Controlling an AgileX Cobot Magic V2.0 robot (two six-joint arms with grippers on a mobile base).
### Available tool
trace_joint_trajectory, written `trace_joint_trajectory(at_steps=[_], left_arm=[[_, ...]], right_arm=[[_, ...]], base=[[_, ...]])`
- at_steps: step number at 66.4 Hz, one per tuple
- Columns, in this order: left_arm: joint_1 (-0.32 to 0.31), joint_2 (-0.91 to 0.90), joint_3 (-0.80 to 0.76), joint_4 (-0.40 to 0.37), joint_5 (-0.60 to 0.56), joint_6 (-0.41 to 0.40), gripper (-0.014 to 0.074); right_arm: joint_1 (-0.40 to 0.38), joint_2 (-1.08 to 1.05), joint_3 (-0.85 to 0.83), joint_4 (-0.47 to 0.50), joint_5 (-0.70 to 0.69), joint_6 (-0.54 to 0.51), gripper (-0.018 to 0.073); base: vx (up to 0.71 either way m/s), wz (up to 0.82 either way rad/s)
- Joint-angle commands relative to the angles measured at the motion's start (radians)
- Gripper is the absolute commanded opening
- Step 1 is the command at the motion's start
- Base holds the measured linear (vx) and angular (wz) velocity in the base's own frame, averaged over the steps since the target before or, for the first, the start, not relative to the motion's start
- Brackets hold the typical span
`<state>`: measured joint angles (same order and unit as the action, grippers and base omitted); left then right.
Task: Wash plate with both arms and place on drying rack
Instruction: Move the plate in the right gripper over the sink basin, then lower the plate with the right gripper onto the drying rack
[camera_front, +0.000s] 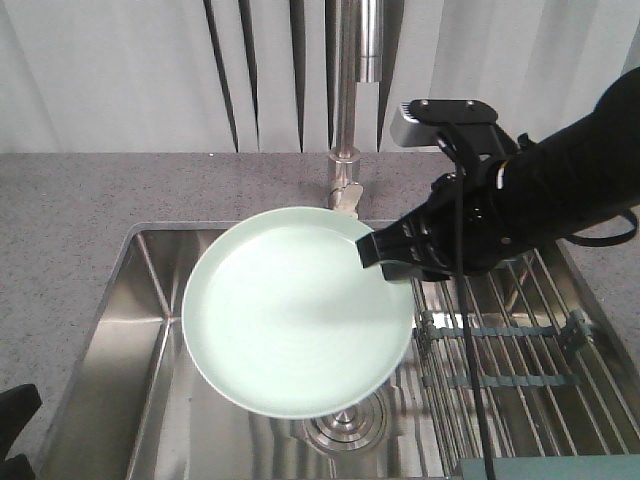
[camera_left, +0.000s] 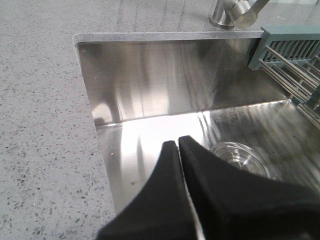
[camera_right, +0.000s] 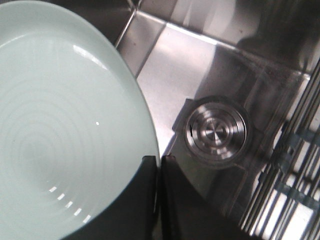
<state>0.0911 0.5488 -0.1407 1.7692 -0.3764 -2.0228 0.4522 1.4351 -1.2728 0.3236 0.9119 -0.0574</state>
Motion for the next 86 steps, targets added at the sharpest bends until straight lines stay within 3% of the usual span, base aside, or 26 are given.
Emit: trace_joint_trajectory(at_steps=[1,14,27,40,51,63,73,86], left_arm=[[-0.001,0.003,-0.026,0.001,0.004,-0.009,-0.0006],[-0.001,0.003,-0.026,0.001,0.005,-0.009,-0.0006],[-0.001,0.003,-0.026,0.002,0.004,-0.009,-0.0006],[-0.001,0.003,-0.026,0.002,0.004,-0.009,-0.0006],[-0.001,0.003,-0.026,0.001,0.001,-0.009,-0.0006],[-0.001,0.003,-0.026,0.001,0.000,-0.009,-0.0006],[-0.001,0.003,-0.026,0.001,0.000,-0.009,-0.0006],[-0.001,0.003,-0.026,0.001,0.000,-0.009,-0.0006]], right_arm=[[-0.007,0.015,-0.032,-0.004,-0.172,0.031,-0.0001],[-0.138,0.065,-0.032,-0.040,-0.242,0.057,-0.0001],[-0.258,0.021,-0.032,-0.055,-0.055,-0.039,-0.0001],[-0.219,-0.109,0.054,-0.035,0.079,-0.062,-0.0001],[-0.114,-0.206,0.181,0.029,-0.054,-0.012,-0.0001],[-0.015,-0.137,0.163,0.077,-0.191,0.019,-0.0001],[-0.026,-0.008,0.081,0.072,-0.274,0.035,-0.0001],[-0.139,0.053,0.035,0.004,-0.262,0.040,-0.0001]], base=[[0.00,0.00],[0.00,0.00],[0.00,0.00],[0.00,0.00],[0.00,0.00],[0.00,0.00],[0.00,0.00],[0.00,0.00]])
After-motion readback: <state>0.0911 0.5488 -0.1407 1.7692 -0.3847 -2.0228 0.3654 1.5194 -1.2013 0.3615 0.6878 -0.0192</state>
